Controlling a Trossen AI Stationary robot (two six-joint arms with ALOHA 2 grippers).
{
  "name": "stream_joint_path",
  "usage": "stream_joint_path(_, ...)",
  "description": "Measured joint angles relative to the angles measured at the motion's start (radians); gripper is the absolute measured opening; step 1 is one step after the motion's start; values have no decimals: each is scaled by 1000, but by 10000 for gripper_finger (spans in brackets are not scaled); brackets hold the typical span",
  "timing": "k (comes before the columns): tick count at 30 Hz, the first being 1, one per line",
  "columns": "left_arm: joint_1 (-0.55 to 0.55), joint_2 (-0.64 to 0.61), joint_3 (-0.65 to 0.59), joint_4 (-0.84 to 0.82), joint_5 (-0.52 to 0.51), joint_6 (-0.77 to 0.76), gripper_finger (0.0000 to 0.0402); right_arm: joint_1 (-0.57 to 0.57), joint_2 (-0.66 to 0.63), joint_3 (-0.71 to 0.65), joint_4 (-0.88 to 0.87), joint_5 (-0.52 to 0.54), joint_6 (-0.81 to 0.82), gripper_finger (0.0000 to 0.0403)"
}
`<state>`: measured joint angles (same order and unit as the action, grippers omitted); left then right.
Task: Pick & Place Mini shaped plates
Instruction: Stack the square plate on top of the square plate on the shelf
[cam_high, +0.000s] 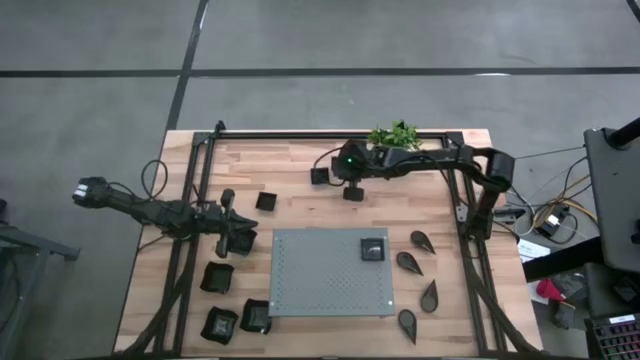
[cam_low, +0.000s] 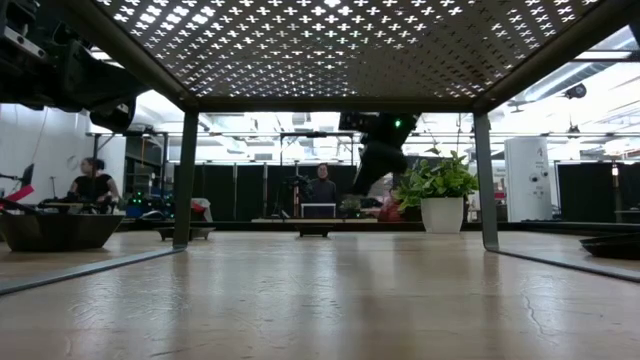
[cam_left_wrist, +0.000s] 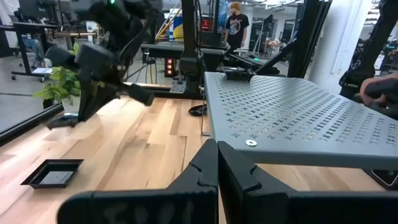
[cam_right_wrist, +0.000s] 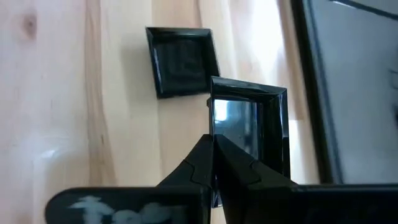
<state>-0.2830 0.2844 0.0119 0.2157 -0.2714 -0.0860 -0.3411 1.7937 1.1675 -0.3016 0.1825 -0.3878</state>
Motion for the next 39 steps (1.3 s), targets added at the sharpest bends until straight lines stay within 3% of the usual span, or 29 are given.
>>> stream_joint_path(4,0,0,0,-2,0,0,0,40,-59,0,-62,71,18,8)
stream_joint_path(9,0,0,0,-5,0,0,0,105,-160,0,-131,84,98,8)
stream_joint_path(20,0,0,0,-9,0,0,0,317,-335,52,-350,192,237,8)
stream_joint_path(25,0,1,0,-12,0,0,0,443,-339,75,-397,250,295,8)
stream_joint_path(30,0,1,0,-16,0,0,0,577,-334,151,-518,380,388,8)
stream_joint_path(39,0,1,0,-16,0,0,0,776,-303,271,-688,398,643,8)
